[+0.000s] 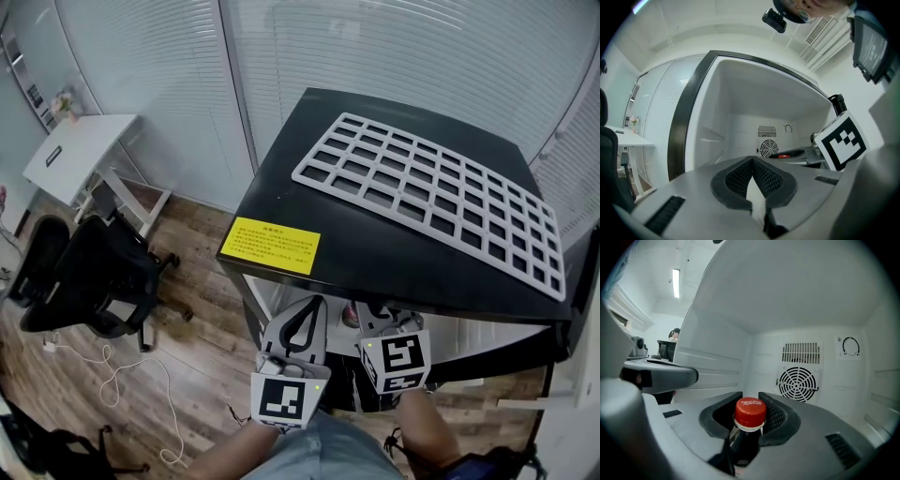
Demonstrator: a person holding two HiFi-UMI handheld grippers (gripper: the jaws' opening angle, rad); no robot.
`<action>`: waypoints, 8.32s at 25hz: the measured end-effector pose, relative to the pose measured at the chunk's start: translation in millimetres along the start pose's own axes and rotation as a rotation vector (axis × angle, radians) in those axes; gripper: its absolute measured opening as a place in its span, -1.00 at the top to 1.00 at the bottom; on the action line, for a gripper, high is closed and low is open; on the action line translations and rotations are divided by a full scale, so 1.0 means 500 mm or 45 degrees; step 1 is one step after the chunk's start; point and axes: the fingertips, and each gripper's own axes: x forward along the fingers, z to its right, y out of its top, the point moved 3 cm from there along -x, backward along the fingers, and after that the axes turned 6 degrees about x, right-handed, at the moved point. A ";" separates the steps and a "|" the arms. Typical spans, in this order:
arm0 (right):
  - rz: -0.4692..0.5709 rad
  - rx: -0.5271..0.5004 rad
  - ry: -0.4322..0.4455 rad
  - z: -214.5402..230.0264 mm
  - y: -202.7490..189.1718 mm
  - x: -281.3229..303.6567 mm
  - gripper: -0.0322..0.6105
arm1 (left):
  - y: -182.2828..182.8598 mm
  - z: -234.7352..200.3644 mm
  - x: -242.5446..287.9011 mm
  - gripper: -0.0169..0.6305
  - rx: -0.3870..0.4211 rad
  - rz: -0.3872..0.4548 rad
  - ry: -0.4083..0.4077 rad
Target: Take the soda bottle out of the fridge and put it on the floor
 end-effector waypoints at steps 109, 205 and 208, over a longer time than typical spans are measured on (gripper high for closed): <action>0.020 0.662 -1.891 -0.368 -1.058 -1.514 0.59 | -0.610 1.217 -0.910 0.91 0.274 -0.047 -1.975; -0.349 0.832 -1.761 -0.507 -2.033 -1.208 0.49 | -1.396 1.154 -0.872 0.91 0.409 -0.285 -2.059; -0.347 0.843 -1.736 -0.501 -2.026 -1.201 0.44 | -1.385 1.152 -0.869 0.91 0.409 -0.270 -2.054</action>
